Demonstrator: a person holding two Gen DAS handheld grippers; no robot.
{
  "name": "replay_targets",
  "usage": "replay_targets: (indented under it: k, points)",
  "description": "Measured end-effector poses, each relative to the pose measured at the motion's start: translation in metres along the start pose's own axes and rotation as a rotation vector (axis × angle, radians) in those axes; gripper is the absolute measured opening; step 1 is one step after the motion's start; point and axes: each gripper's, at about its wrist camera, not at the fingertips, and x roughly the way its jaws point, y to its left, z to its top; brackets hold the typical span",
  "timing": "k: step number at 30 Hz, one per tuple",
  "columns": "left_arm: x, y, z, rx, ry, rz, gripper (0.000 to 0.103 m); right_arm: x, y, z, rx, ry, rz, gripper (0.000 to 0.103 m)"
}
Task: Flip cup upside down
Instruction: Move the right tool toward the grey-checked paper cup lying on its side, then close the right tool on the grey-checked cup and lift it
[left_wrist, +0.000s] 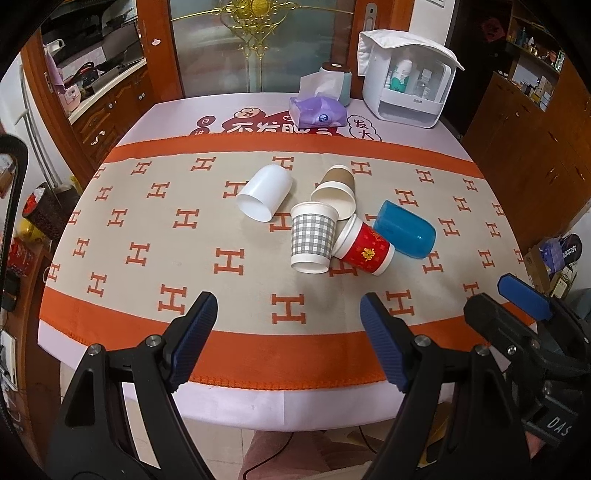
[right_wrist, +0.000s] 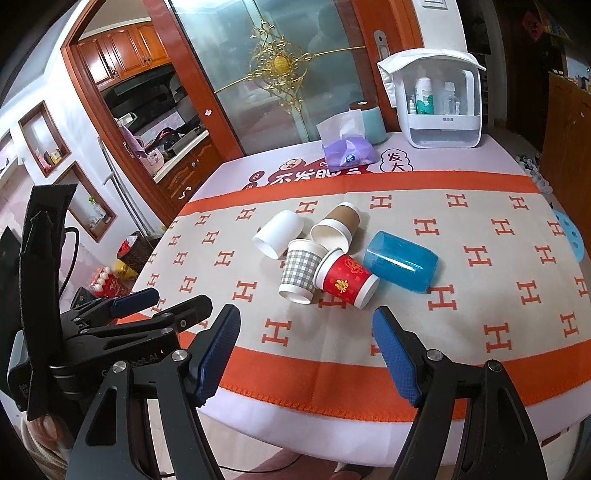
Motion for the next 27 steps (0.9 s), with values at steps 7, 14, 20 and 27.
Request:
replay_targets:
  k: [7,14,20,27]
  points:
    - [0.008,0.008,0.010,0.004,0.016,-0.015,0.078,0.011,0.003,0.012,0.003,0.005,-0.008,0.074]
    - [0.025,0.011,0.027,0.019,0.036,-0.052,0.078,0.029,-0.002,0.026,0.030,0.019,-0.009,0.072]
    - [0.056,0.013,0.047,0.021,0.070,-0.075,0.078,0.052,-0.012,0.038,0.062,0.033,-0.028,0.072]
    - [0.105,0.012,0.067,0.018,0.126,-0.091,0.078,0.086,-0.030,0.050,0.106,0.061,-0.063,0.071]
